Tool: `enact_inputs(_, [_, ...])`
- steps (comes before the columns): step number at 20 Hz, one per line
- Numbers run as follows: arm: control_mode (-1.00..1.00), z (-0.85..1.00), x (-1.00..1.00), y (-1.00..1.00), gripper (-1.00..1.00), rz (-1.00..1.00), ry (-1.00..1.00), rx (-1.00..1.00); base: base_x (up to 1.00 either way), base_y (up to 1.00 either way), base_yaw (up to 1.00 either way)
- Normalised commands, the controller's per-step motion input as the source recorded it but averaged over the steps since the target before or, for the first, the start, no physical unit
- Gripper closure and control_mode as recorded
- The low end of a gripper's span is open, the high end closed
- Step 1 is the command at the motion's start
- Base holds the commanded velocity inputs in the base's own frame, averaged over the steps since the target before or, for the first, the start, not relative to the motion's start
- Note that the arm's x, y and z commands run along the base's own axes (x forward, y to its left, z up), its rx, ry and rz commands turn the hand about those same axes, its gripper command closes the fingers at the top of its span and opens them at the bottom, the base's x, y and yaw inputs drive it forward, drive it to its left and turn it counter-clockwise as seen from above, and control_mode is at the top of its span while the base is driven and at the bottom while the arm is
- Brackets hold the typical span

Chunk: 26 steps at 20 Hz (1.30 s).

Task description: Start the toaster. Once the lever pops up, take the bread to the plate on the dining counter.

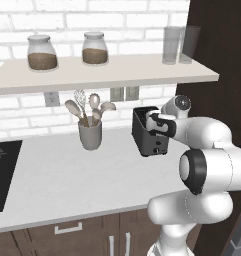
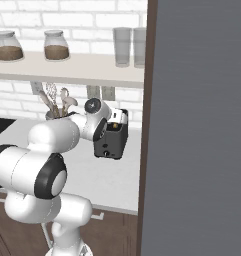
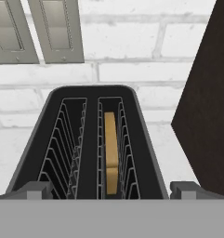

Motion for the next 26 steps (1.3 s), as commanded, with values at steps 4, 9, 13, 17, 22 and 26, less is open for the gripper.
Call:
enact_inputs(4, [-1.00,0.00,0.00,0.00,-1.00,0.00,0.00,0.00,0.00,0.00,0.00])
enact_inputs(9, [-1.00,0.00,0.00,0.00,-1.00,0.00,0.00,0.00,0.00,0.00,0.00])
enact_inputs(13, [-1.00,0.00,0.00,0.00,-1.00,0.00,0.00,0.00,0.00,0.00,0.00])
enact_inputs(17, [-1.00,0.00,0.00,0.00,-1.00,0.00,0.00,0.00,0.00,0.00,0.00])
enact_inputs(22, [-1.00,0.00,0.00,0.00,-1.00,0.00,0.00,0.00,0.00,0.00,0.00])
enact_inputs(26, [-1.00,0.00,0.00,0.00,-1.00,0.00,0.00,0.00,0.00,0.00,0.00])
